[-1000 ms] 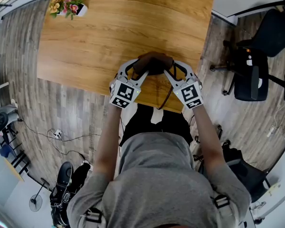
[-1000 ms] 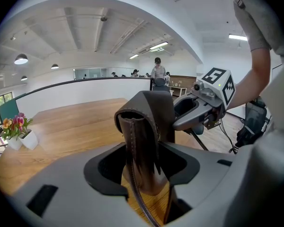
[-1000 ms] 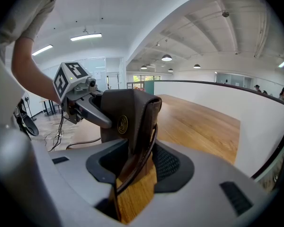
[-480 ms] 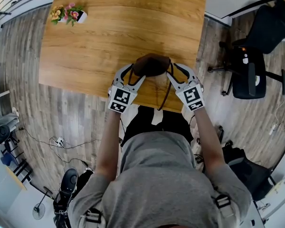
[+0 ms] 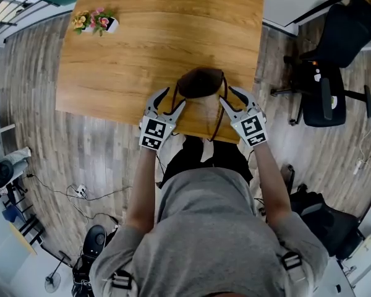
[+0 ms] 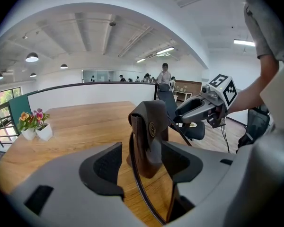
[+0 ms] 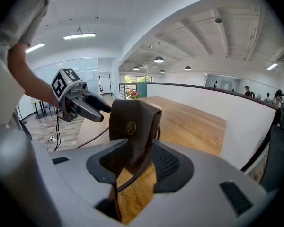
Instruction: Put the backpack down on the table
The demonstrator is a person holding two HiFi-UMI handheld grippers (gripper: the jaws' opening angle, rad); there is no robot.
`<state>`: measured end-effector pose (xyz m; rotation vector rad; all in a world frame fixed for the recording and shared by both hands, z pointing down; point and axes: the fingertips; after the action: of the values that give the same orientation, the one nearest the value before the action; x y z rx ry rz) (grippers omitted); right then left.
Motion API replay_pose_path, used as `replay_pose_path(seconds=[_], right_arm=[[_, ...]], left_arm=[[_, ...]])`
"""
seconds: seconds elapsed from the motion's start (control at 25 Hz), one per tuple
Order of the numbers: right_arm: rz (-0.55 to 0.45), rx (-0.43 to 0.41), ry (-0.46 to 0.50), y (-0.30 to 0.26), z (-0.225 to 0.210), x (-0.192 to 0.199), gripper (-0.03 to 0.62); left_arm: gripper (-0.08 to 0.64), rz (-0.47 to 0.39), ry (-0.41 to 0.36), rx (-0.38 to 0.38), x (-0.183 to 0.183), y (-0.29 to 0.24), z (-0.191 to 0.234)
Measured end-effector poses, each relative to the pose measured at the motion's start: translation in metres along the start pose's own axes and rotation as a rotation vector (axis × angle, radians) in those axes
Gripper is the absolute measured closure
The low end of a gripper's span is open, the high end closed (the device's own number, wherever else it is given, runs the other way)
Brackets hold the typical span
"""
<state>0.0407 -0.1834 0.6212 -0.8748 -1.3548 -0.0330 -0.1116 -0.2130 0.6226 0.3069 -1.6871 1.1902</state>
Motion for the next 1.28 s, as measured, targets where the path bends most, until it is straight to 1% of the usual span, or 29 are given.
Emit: replay_pose_path(seconds=[0.24,0.44,0.52,0.6,0.72,0.84,0.92,1.08,1.2,1.28], right_arm=[[-0.02,0.008,0.014,0.01,0.012,-0.01,0.488],[-0.026,0.028,0.006,0.023,0.02,-0.012,0.508],[-0.029,0.036,0.003,0.028,0.026,-0.011,0.517],[-0.032,0.045,0.003,0.032,0.031,-0.01,0.529],[-0.032,0.058,0.002,0.04,0.037,-0.009,0.537],[-0.035,0.071,0.001,0.045,0.042,-0.008,0.54],[-0.038,0.079,0.004,0.049,0.045,-0.008,0.541],[-0.049,0.092,0.008,0.055,0.051,-0.01,0.548],[-0.056,0.099,0.008,0.059,0.056,-0.011,0.549],[-0.053,0.104,0.012,0.061,0.06,-0.008,0.55]], left_arm=[[0.298,-0.024,0.009,0.009,0.002,0.016,-0.009],[0.308,-0.013,0.019,0.034,0.003,0.032,-0.018],[0.329,-0.029,0.01,0.035,0.001,0.039,-0.02],[0.366,-0.049,0.008,0.035,0.0,0.046,-0.022],[0.411,-0.048,0.02,0.055,-0.002,0.055,-0.032],[0.458,-0.079,0.0,0.062,-0.004,0.064,-0.036],[0.472,-0.093,-0.012,0.067,-0.005,0.069,-0.039],[0.489,-0.09,-0.012,0.076,-0.006,0.081,-0.045],[0.504,-0.111,-0.034,0.069,-0.008,0.089,-0.045],[0.515,-0.1,-0.03,0.076,-0.008,0.094,-0.047]])
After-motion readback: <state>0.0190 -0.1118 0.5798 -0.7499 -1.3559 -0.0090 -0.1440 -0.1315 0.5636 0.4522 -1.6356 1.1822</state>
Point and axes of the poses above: the fingertips, and each gripper's own axes: y backward along the fingers, z to its left, x out of its underside, and after that the axes turned 3 degrees about -y, right-handed
